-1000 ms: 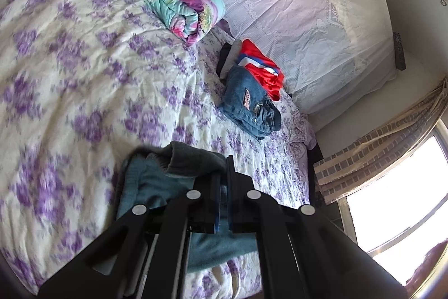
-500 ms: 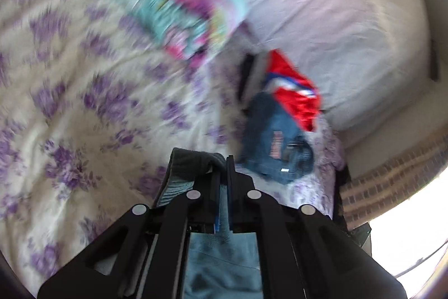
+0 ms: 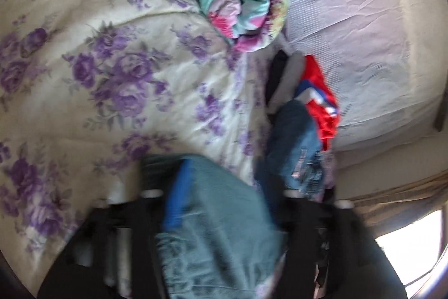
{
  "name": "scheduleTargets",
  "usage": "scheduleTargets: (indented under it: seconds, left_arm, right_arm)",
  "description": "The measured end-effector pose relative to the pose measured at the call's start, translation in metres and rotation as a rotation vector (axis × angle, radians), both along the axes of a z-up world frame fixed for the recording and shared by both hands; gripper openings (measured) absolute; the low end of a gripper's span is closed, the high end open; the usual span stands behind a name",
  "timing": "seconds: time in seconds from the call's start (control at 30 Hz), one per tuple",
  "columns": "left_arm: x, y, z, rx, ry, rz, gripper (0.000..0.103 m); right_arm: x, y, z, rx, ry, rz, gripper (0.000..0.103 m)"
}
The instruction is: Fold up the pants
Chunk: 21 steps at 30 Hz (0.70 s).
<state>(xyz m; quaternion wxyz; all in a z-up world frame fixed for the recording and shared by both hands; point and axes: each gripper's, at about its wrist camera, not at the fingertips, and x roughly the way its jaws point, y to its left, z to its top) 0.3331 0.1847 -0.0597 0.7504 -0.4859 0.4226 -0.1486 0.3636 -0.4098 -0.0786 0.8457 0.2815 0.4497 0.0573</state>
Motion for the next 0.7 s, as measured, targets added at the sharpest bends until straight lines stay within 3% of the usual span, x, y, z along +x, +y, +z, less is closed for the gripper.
scheduleTargets:
  seconds: [0.1,0.17,0.2,0.27,0.33,0.47,0.6,0.7]
  left_arm:
    - [-0.006,0.007,0.008,0.008,0.019,0.006,0.062]
    - [-0.013,0.008,0.022,0.091,0.006,0.012,0.07]
    - [-0.02,0.008,0.032,0.17,0.001,0.023,0.078]
    - [-0.032,0.006,0.048,0.271,-0.029,0.031,0.082]
    - [-0.049,0.001,0.059,0.3,-0.076,0.006,0.083]
    - [-0.081,-0.018,0.065,0.316,-0.171,-0.073,0.088]
    - [-0.112,-0.023,0.048,0.465,-0.181,-0.028,0.089]
    - [-0.132,-0.004,0.03,0.443,-0.174,0.03,0.089]
  right_arm:
    - [0.007,0.0,0.003,-0.002,0.018,0.023,0.01]
    - [0.005,-0.002,0.012,0.004,0.007,0.036,0.015]
    - [0.001,-0.005,0.022,0.017,-0.014,0.042,0.021]
    - [-0.012,-0.014,0.045,0.017,-0.071,0.03,0.059]
    - [-0.04,-0.031,0.081,-0.045,-0.167,-0.014,0.062]
    - [-0.104,-0.063,0.122,-0.12,-0.248,-0.023,0.062]
    - [-0.178,-0.091,0.117,-0.242,-0.263,-0.046,0.062]
    - [-0.235,-0.092,0.092,-0.393,-0.257,-0.029,0.062]
